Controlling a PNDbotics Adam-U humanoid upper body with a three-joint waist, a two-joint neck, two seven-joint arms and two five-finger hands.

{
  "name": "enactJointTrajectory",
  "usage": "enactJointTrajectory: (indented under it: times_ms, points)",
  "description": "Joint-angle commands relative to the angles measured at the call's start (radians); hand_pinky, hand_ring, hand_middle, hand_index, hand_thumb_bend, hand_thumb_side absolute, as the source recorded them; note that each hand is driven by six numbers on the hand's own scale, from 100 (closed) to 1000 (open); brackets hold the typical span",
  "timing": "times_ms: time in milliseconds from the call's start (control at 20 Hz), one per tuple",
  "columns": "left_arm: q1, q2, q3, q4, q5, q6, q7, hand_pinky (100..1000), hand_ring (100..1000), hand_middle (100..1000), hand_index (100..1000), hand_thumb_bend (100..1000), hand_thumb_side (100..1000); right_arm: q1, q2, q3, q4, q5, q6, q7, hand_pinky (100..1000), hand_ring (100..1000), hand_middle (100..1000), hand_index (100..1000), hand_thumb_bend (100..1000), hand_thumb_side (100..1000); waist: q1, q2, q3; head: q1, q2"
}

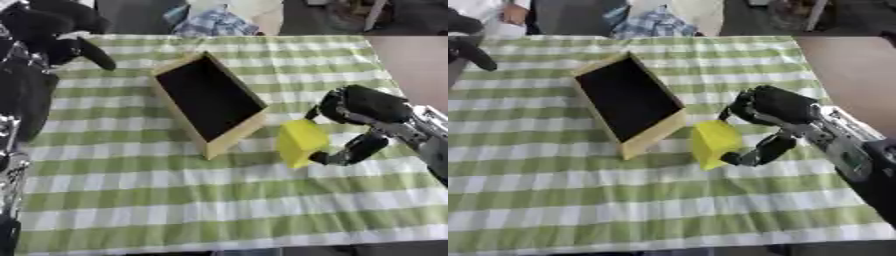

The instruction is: Pick up objects on the table and place them in the box.

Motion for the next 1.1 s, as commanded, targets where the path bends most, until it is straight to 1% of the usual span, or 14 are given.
enactJointTrajectory:
  times_ms: [50, 250, 550, 900, 1100]
  points:
    - [-0.009, 0.022, 0.012, -0.014, 0.001, -0.001, -0.002, 602, 799, 747, 785, 100, 609, -0.035, -0.044, -0.027, -0.005, -0.032, 0.028, 0.022, 100, 173, 155, 463, 359, 594, 0.001, -0.017, -0.002, 0.004, 0.006]
    - [-0.008, 0.022, 0.013, -0.014, 0.002, -0.001, -0.002, 603, 800, 747, 785, 100, 608, -0.083, -0.038, -0.04, 0.0, -0.061, 0.068, 0.061, 100, 172, 156, 462, 366, 594, -0.001, -0.018, -0.001, 0.007, 0.006]
    - [-0.011, 0.021, 0.013, -0.014, 0.002, -0.001, -0.003, 605, 800, 747, 786, 100, 610, -0.157, -0.017, -0.051, 0.015, -0.075, 0.119, 0.115, 100, 171, 156, 461, 371, 596, -0.001, -0.019, 0.004, 0.012, 0.006]
    - [-0.013, 0.018, 0.013, -0.014, 0.004, -0.001, -0.001, 607, 800, 747, 787, 100, 610, -0.257, 0.019, -0.062, 0.039, -0.027, 0.147, 0.142, 100, 175, 161, 458, 395, 592, -0.002, -0.023, 0.006, 0.017, 0.006]
    - [-0.013, 0.015, 0.015, -0.014, 0.006, 0.0, 0.001, 608, 800, 747, 787, 100, 608, -0.343, 0.062, -0.066, 0.091, -0.003, 0.148, 0.166, 100, 174, 160, 458, 394, 593, -0.001, -0.027, 0.008, 0.014, 0.006]
